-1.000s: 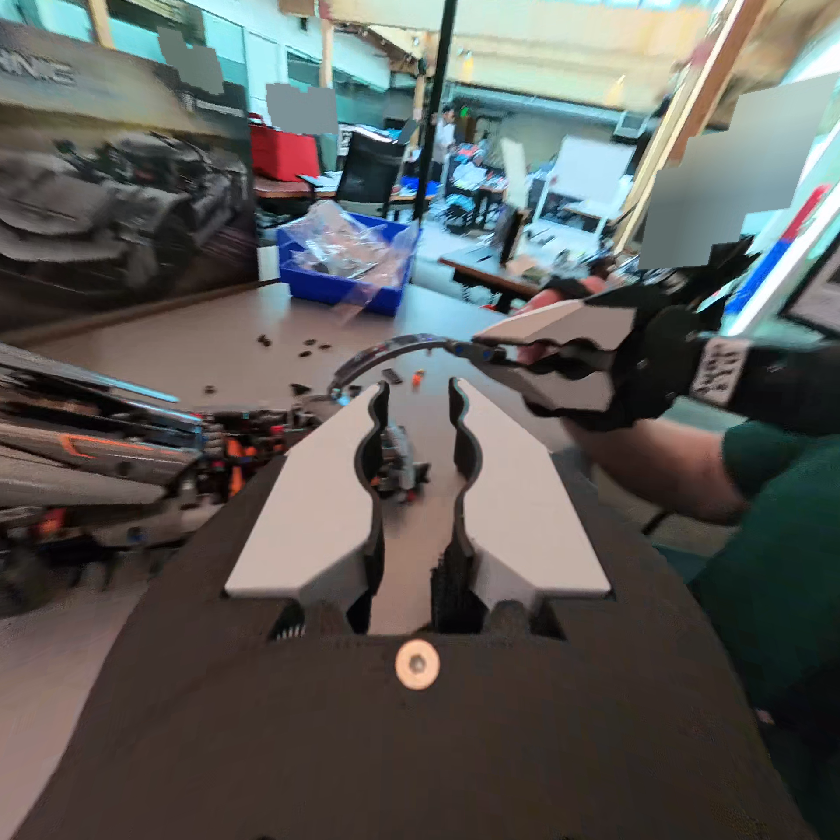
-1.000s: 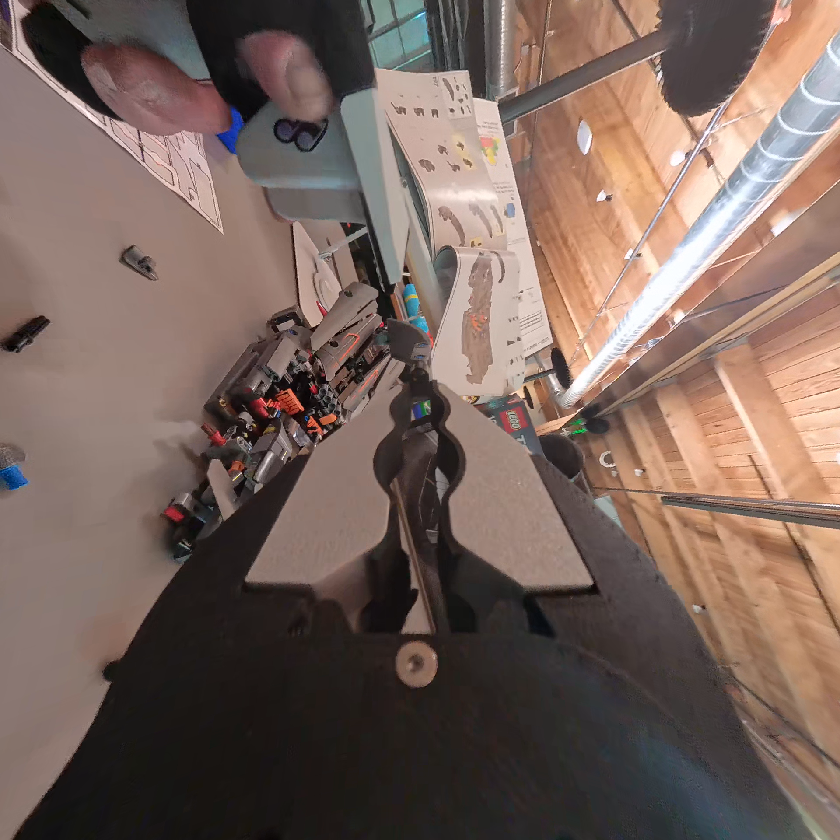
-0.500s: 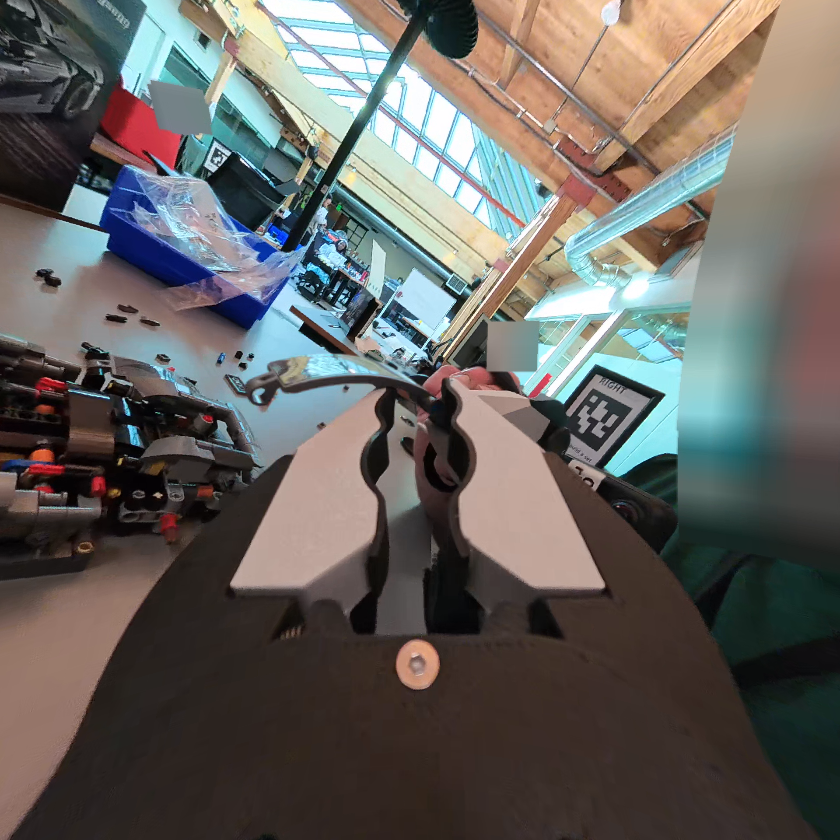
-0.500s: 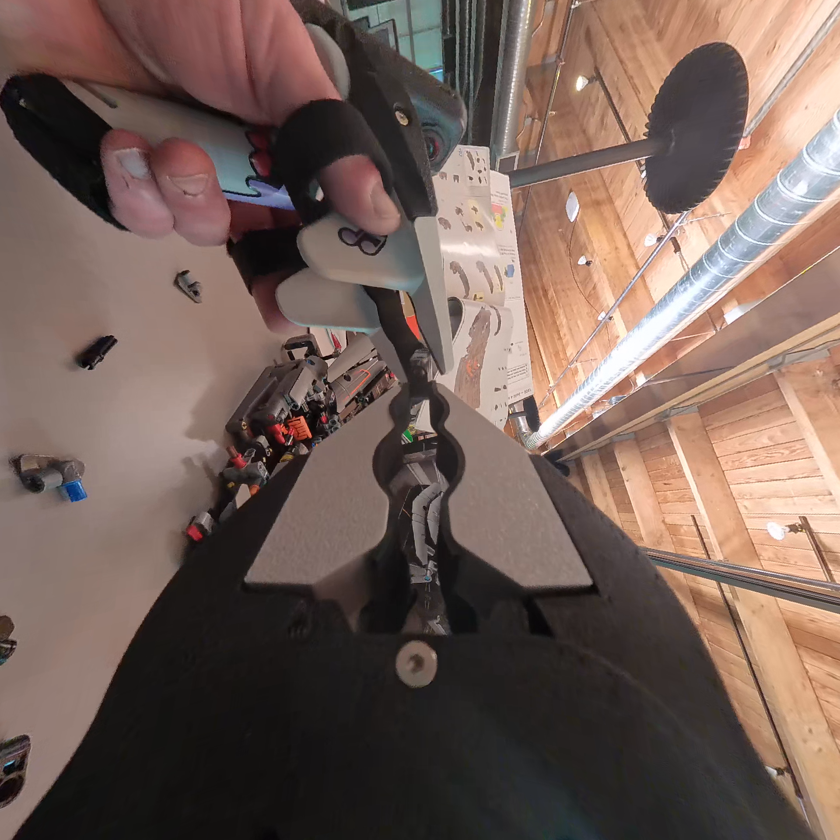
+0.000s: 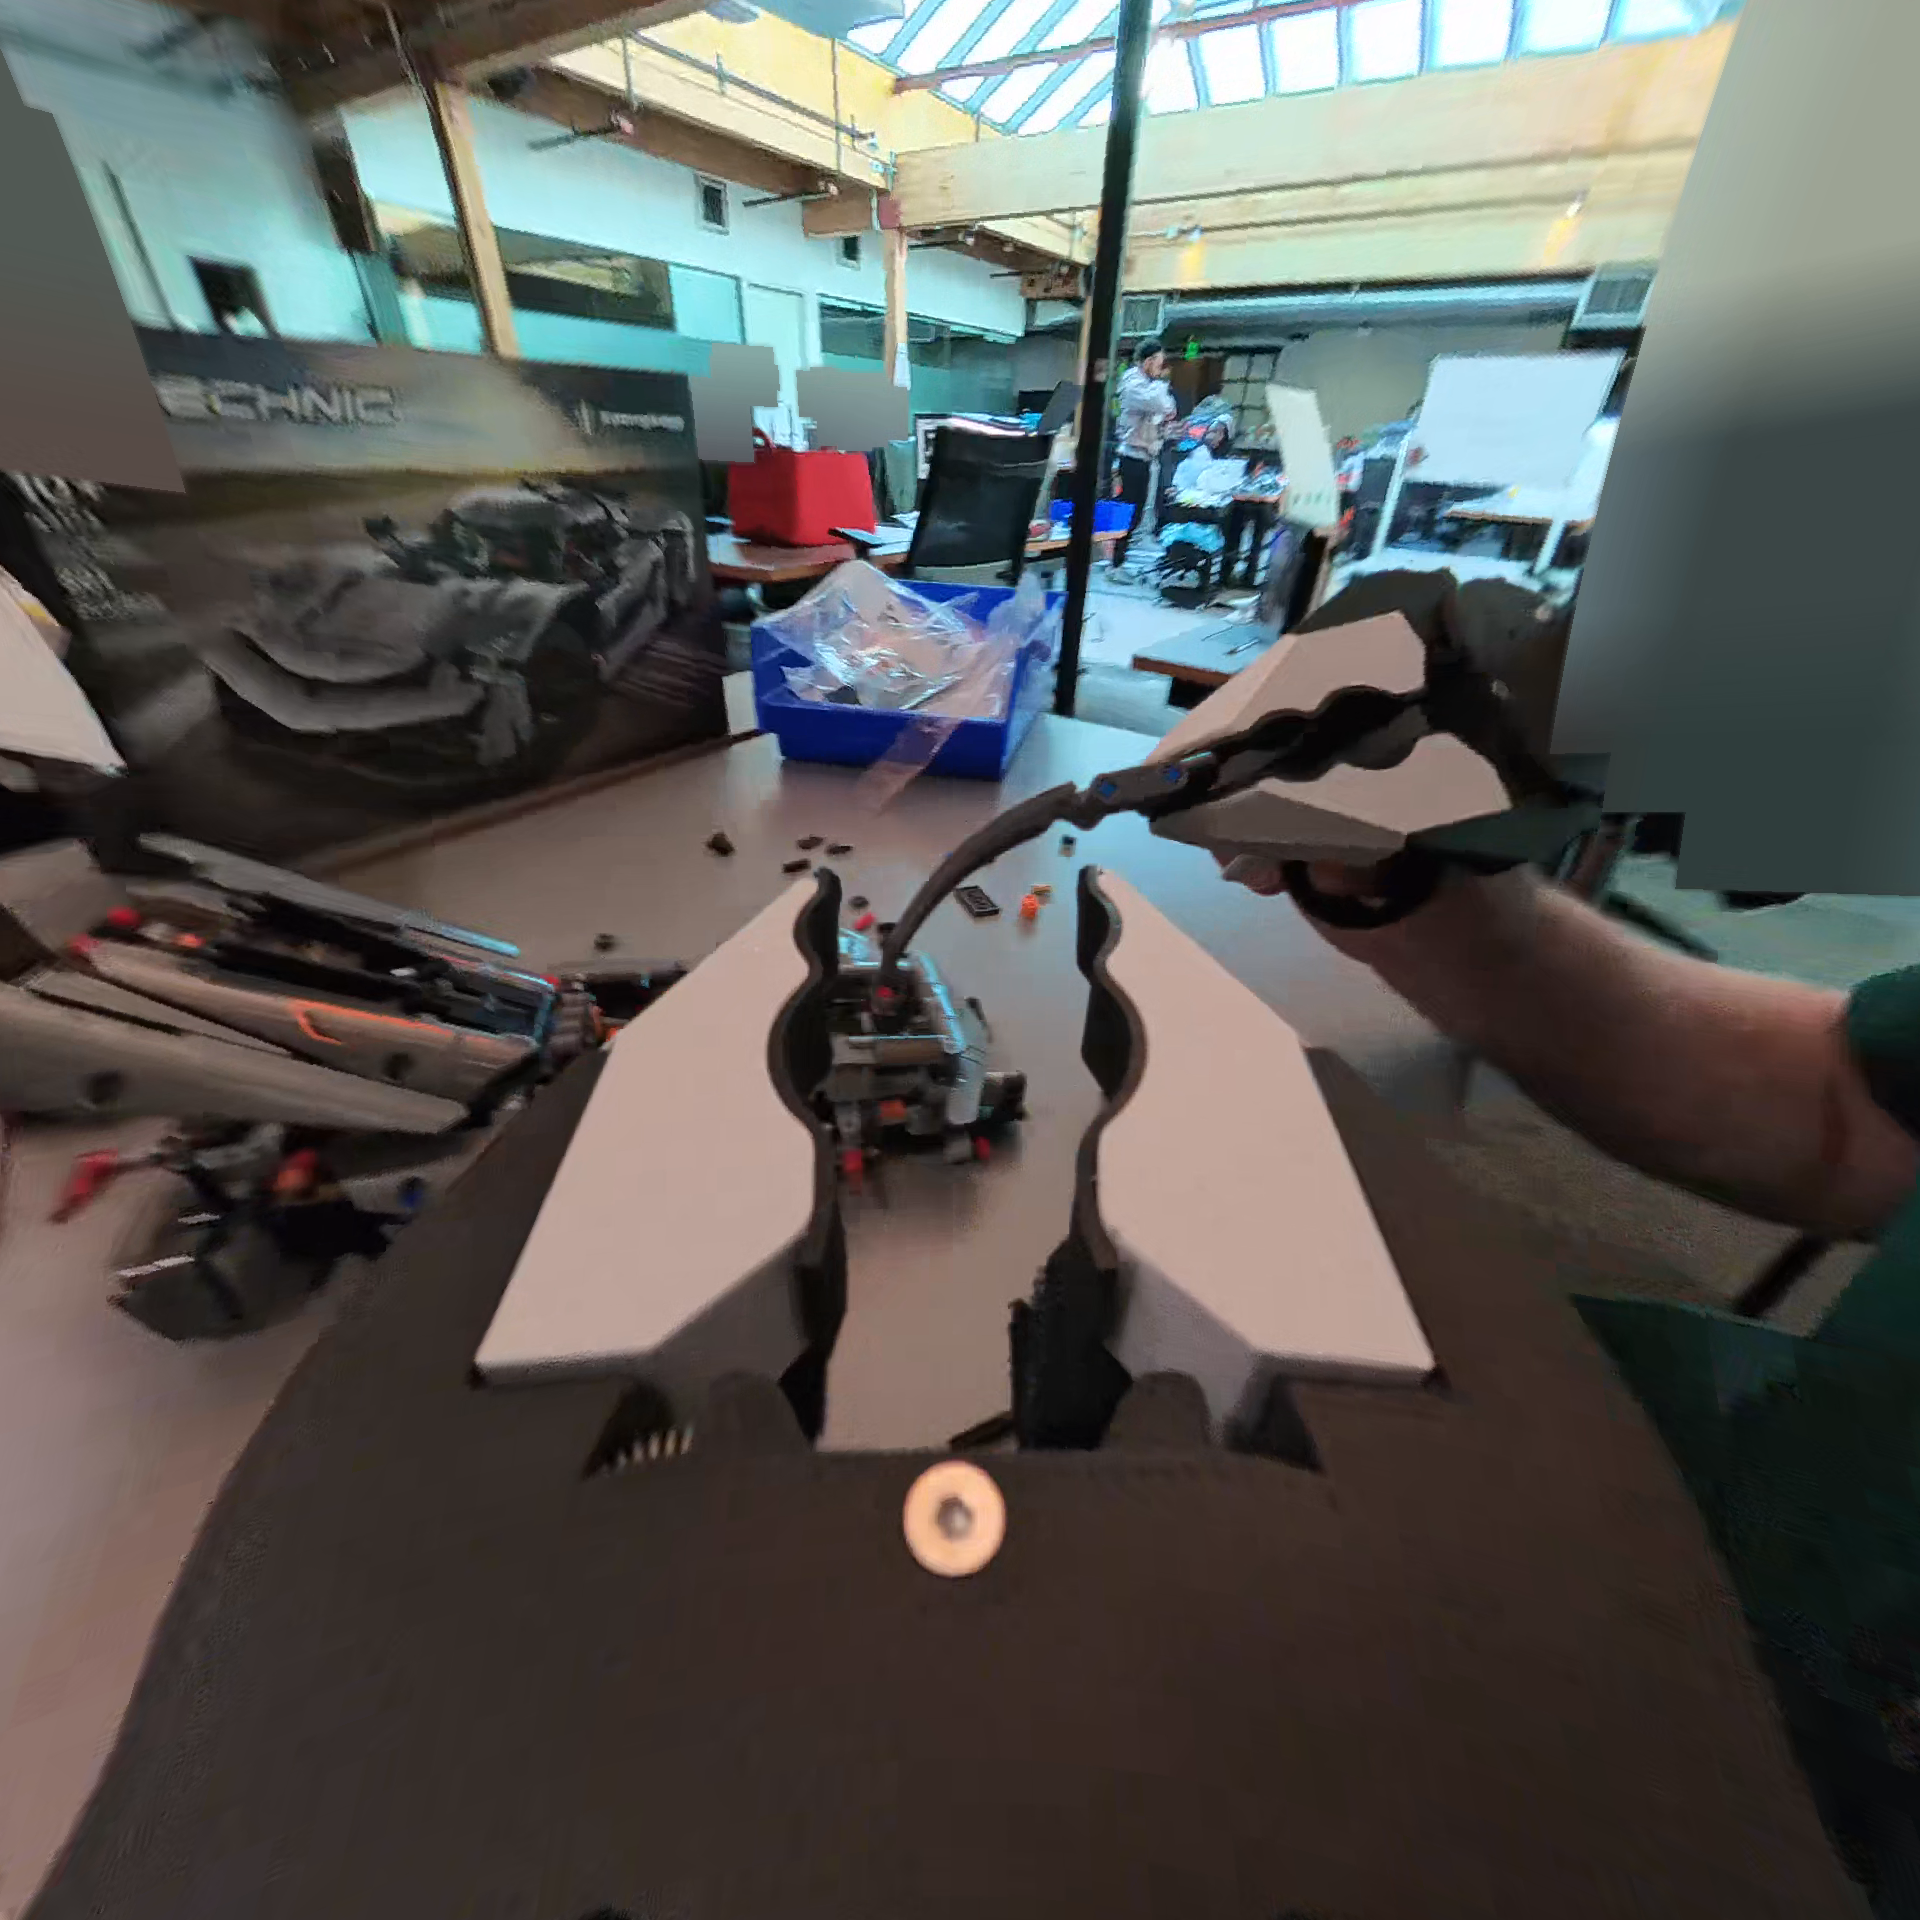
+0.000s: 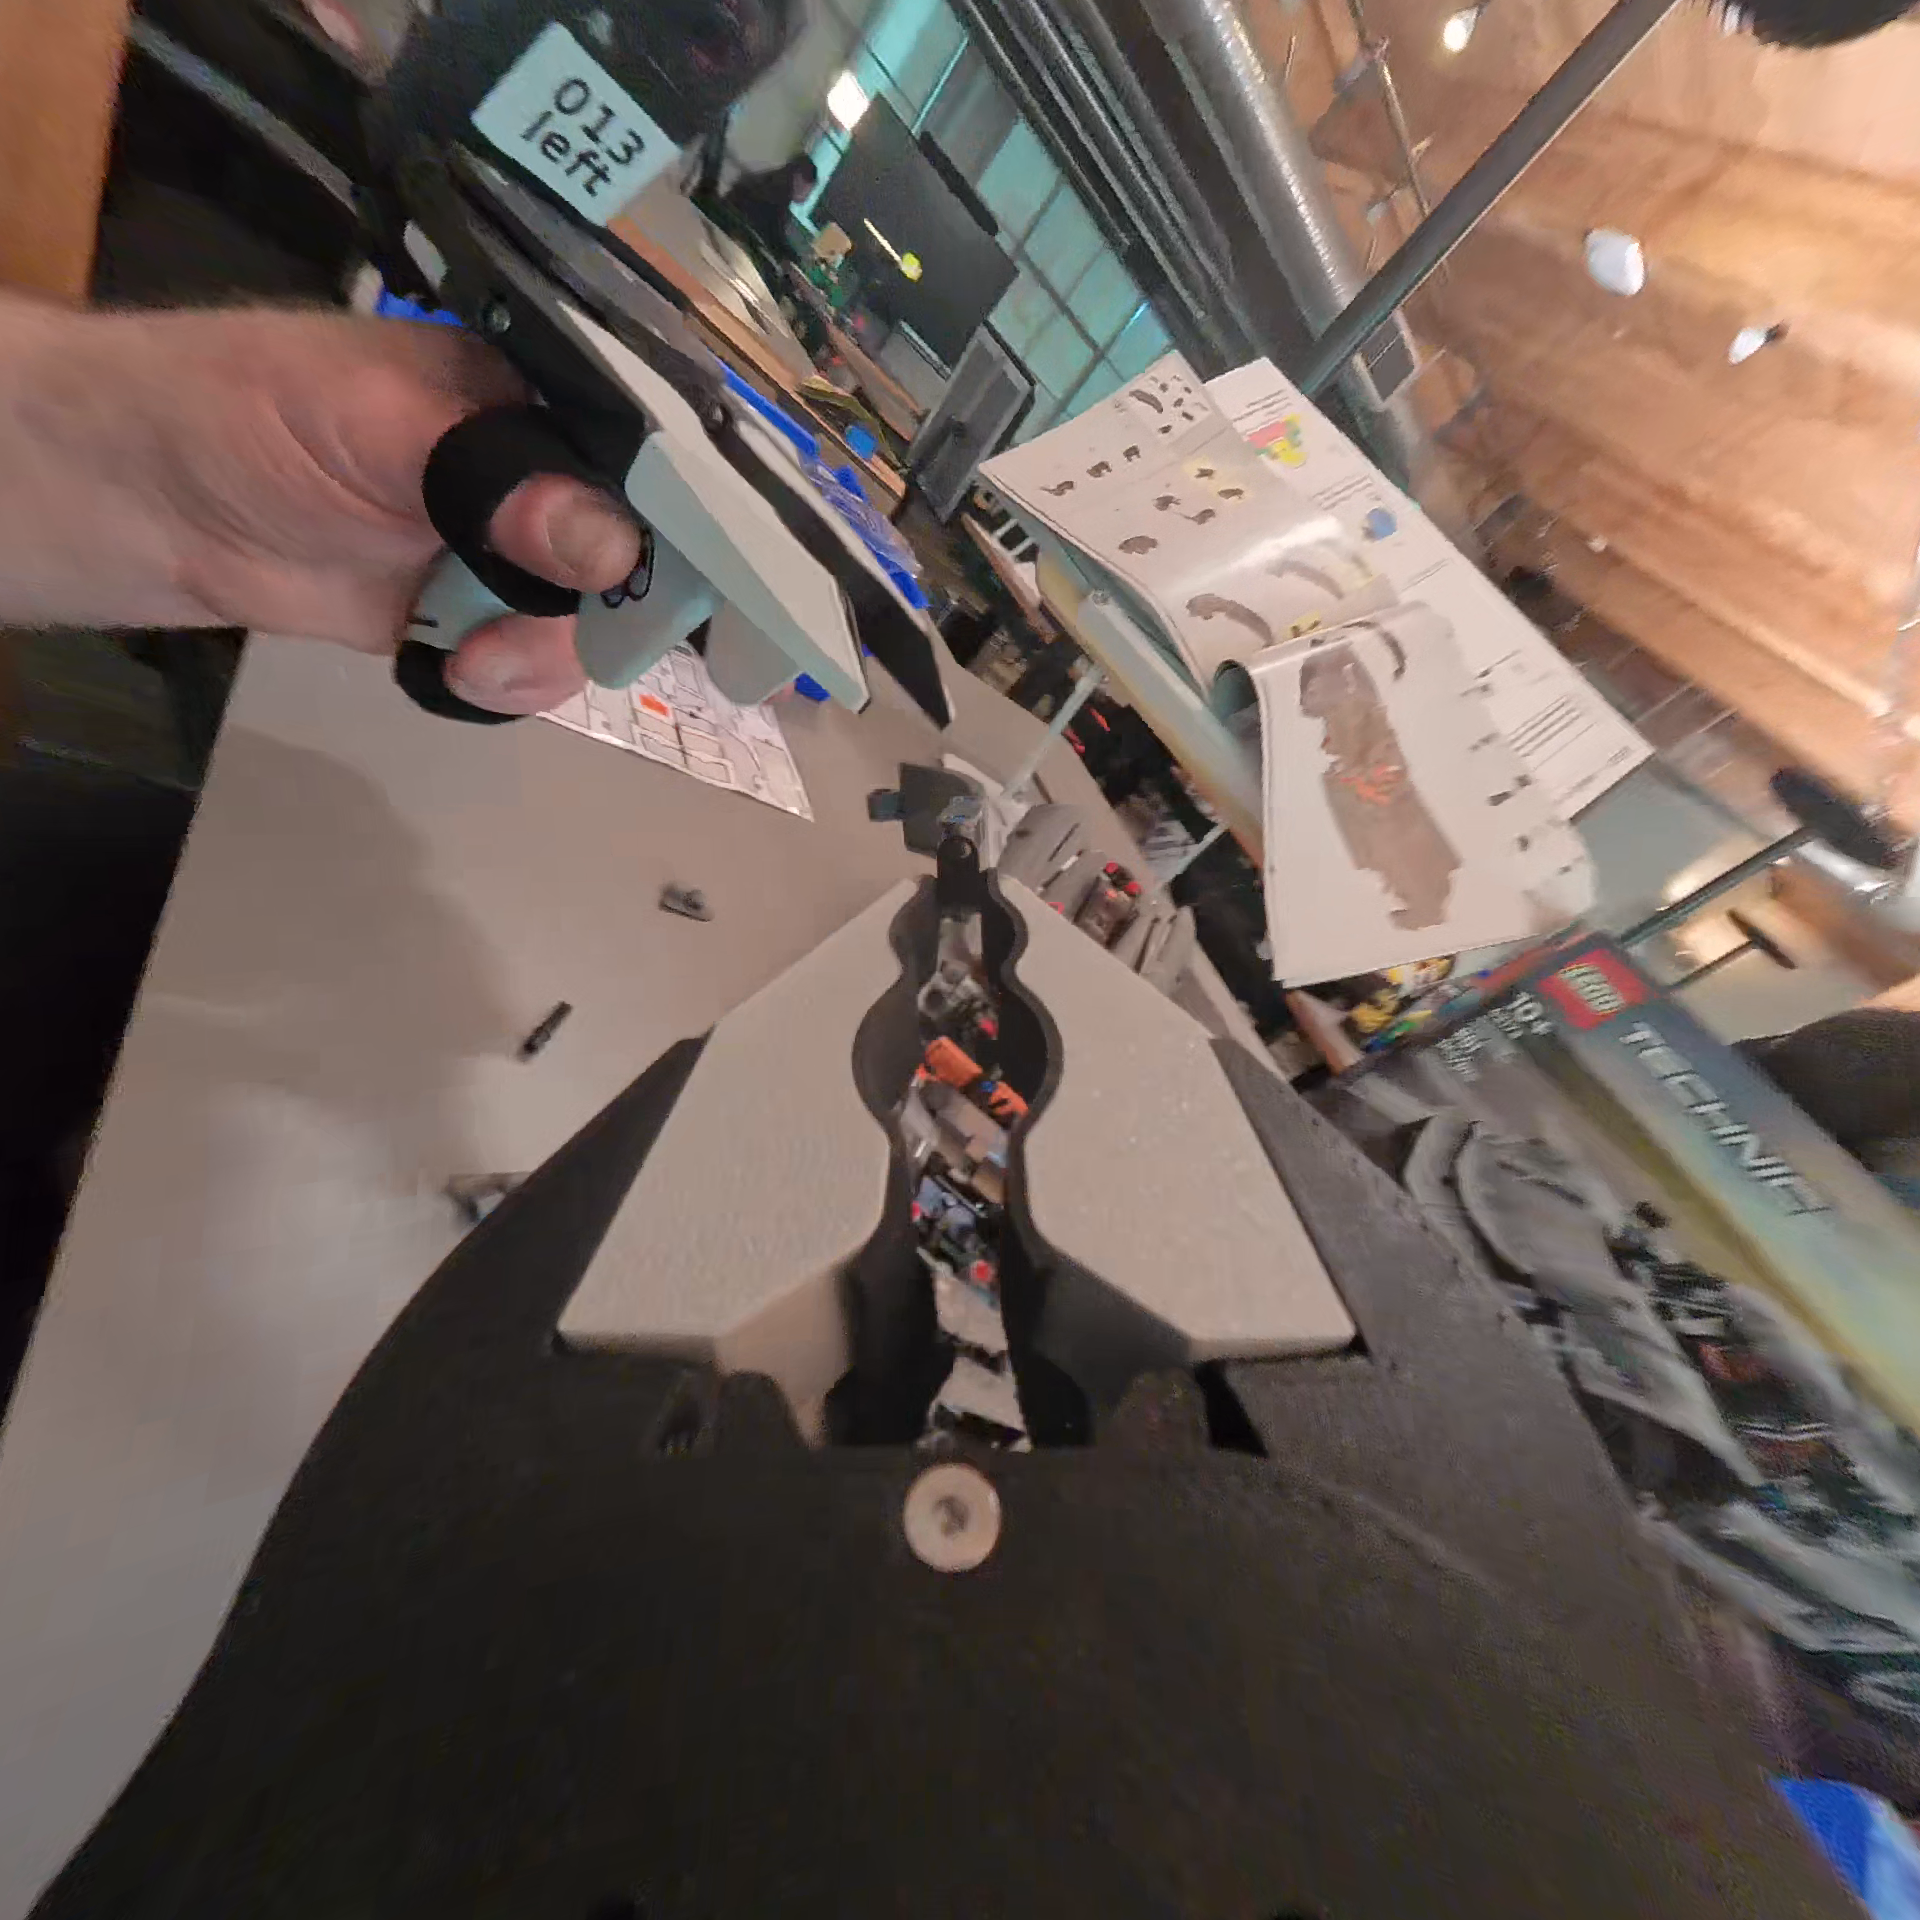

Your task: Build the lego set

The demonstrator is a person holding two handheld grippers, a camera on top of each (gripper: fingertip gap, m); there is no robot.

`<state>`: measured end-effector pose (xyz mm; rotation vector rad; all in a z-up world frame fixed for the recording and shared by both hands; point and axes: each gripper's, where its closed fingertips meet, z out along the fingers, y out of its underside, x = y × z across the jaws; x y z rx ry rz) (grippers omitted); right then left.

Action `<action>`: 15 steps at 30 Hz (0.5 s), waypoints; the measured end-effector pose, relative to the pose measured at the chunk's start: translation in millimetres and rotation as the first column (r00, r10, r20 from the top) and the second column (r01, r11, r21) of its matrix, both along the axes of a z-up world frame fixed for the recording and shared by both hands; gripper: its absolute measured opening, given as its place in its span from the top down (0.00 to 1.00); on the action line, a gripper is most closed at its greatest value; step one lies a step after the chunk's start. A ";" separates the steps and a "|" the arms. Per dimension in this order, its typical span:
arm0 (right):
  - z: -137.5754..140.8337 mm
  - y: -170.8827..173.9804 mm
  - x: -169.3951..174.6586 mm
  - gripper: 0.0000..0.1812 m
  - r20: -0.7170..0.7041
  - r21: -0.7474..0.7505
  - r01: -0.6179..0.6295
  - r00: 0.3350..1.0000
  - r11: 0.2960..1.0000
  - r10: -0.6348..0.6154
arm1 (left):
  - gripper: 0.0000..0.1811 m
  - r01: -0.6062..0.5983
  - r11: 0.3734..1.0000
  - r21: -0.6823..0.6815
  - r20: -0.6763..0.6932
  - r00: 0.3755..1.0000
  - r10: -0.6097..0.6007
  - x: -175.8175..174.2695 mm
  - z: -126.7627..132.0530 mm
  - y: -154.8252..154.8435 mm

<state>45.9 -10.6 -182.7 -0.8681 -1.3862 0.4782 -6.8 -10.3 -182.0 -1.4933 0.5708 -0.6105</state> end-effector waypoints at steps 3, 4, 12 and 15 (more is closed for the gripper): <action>-1.7 -5.0 3.5 0.96 -0.035 -0.134 -0.075 0.997 0.988 0.071 | 0.76 0.006 0.995 0.097 -0.133 0.991 0.007 12.2 5.4 -6.8; -3.0 -6.1 3.8 0.97 -0.037 -0.173 -0.093 0.995 0.980 0.088 | 0.77 0.031 0.994 0.107 -0.176 0.984 -0.011 19.0 3.9 -8.8; -9.7 -18.7 -2.3 0.96 -0.003 -0.314 -0.178 0.982 0.933 0.186 | 0.88 0.107 0.986 0.127 -0.444 0.895 -0.040 42.9 -14.1 -5.1; -10.7 -17.1 -3.0 0.96 -0.048 -0.478 -0.242 0.967 0.845 0.250 | 0.91 0.145 0.987 0.064 -0.432 0.896 -0.104 46.1 -18.2 -6.1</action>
